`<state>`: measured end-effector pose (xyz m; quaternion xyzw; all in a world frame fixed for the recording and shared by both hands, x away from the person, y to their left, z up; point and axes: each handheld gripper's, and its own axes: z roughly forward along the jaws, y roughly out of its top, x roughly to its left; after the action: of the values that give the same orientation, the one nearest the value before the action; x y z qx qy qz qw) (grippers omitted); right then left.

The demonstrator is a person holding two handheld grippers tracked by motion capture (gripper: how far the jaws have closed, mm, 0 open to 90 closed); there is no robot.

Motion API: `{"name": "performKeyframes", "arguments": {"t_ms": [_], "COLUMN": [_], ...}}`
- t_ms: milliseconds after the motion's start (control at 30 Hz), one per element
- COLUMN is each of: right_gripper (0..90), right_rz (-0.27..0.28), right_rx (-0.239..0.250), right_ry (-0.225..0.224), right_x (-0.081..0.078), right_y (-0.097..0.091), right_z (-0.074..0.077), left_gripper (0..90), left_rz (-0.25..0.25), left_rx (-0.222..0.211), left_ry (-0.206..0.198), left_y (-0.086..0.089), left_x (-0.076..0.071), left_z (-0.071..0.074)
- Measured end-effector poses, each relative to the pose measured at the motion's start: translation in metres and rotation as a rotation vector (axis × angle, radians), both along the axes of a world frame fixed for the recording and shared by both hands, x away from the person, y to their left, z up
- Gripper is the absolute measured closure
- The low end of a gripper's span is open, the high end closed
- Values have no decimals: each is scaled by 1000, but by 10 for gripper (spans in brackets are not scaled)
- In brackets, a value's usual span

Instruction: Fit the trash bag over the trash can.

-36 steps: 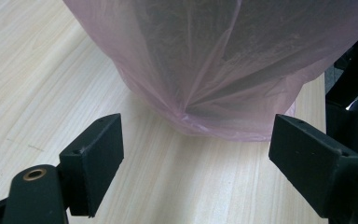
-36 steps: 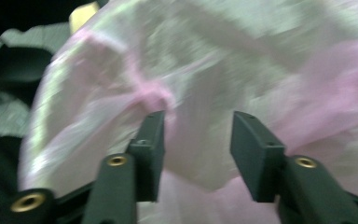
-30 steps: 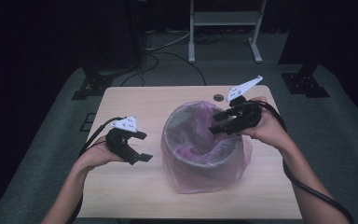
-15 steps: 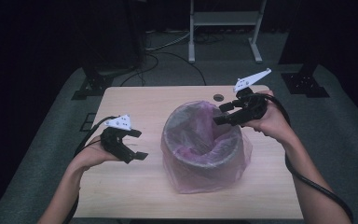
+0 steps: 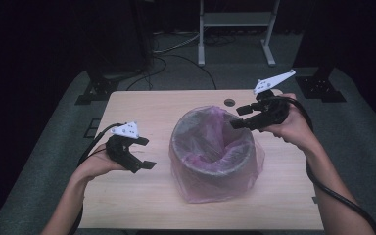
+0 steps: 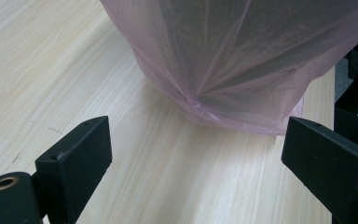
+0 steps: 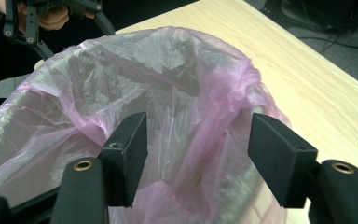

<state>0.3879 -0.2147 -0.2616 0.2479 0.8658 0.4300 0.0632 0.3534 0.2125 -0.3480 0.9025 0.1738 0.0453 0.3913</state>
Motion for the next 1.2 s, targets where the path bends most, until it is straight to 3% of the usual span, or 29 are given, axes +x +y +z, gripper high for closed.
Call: {"name": "performKeyframes", "arguments": {"t_ms": [233, 700, 1200], "right_gripper": [365, 364, 364], "right_rz": [-45, -155, -234], "right_rx": [-1, 39, 102], "right_ry": [-1, 35, 70], "right_x": [-4, -11, -32], "right_y": [-21, -65, -99], "right_z": [1, -15, -58], "left_gripper": [72, 72, 72], "left_rz": [8, 3, 12], "left_rx": [6, 9, 21], "left_ry": [-3, 9, 32], "left_y": [1, -4, 1], "left_x": [-2, -1, -10], "left_z": [0, -6, -29]}}
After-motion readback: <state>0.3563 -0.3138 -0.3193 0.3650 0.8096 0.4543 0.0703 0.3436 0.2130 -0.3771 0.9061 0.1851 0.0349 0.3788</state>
